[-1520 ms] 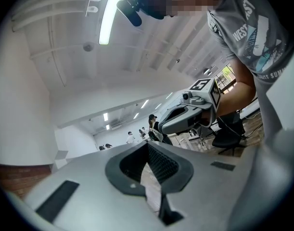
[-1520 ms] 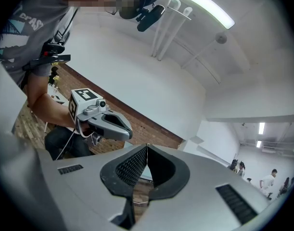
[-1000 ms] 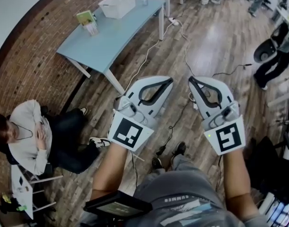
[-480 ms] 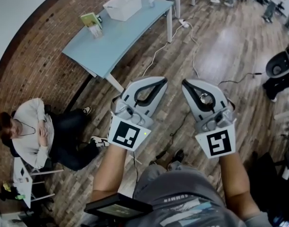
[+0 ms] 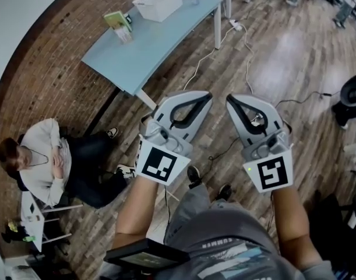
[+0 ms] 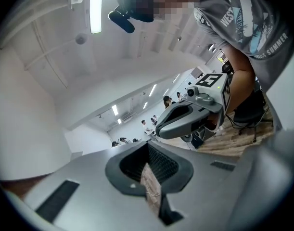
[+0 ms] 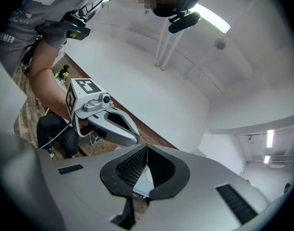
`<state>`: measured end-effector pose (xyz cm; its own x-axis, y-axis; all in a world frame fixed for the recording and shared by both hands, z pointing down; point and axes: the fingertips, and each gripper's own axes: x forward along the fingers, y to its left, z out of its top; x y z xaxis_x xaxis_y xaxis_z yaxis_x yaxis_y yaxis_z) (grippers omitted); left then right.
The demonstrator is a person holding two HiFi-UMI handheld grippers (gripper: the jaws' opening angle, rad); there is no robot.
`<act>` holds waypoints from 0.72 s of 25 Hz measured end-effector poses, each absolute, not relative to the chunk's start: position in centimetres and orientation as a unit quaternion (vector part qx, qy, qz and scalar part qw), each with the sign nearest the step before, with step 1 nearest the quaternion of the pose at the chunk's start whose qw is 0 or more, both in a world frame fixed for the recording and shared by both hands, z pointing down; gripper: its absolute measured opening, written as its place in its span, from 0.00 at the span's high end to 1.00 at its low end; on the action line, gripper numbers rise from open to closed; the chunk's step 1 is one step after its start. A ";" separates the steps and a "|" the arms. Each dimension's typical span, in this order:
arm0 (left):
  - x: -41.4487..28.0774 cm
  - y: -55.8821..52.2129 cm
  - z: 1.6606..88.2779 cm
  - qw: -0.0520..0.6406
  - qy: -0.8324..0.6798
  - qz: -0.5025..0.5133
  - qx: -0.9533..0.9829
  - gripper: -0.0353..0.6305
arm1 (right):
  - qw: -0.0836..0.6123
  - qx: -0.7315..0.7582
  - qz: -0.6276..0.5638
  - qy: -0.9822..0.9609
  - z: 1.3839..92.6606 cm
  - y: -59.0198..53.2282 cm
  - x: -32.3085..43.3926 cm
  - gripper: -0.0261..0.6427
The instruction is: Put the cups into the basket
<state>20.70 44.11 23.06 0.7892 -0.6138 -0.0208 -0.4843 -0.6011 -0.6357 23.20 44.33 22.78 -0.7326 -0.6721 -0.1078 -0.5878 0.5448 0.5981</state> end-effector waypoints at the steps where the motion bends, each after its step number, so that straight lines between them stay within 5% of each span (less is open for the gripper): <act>1: 20.2 43.5 23.1 0.323 0.307 -0.100 -0.890 0.95 | 0.069 0.362 -0.311 -0.876 23.0 43.7 22.7 0.94; 18: 12.0 31.3 22.3 0.314 0.262 -0.037 -0.912 0.95 | 0.112 0.421 -0.299 -0.849 22.3 32.2 15.5 0.94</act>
